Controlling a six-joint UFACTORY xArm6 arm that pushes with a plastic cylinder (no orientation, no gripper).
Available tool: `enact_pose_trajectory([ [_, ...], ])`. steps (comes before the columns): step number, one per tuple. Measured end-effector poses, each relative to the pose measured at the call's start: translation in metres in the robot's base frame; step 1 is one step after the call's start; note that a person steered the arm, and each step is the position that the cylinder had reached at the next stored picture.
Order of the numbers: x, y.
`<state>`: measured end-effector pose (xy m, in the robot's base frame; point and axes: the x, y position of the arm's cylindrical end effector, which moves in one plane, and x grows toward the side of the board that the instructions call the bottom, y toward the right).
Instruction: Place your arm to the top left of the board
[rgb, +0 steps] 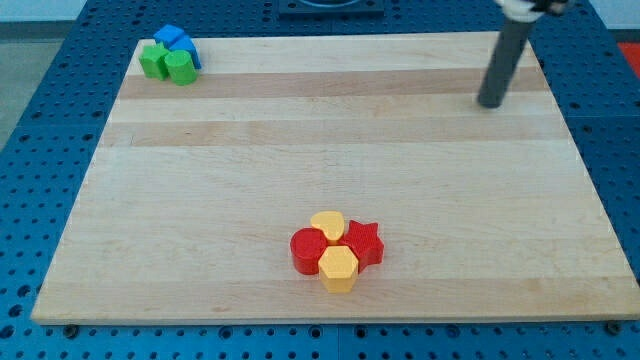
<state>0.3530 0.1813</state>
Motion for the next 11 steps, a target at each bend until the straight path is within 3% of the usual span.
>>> enact_pose_trajectory([
  [1,0.024,-0.088],
  [3,-0.001,-0.221],
  [6,-0.010,-0.468],
  [7,-0.014,-0.486],
  [10,-0.161,-0.486],
  [11,-0.161,-0.484],
])
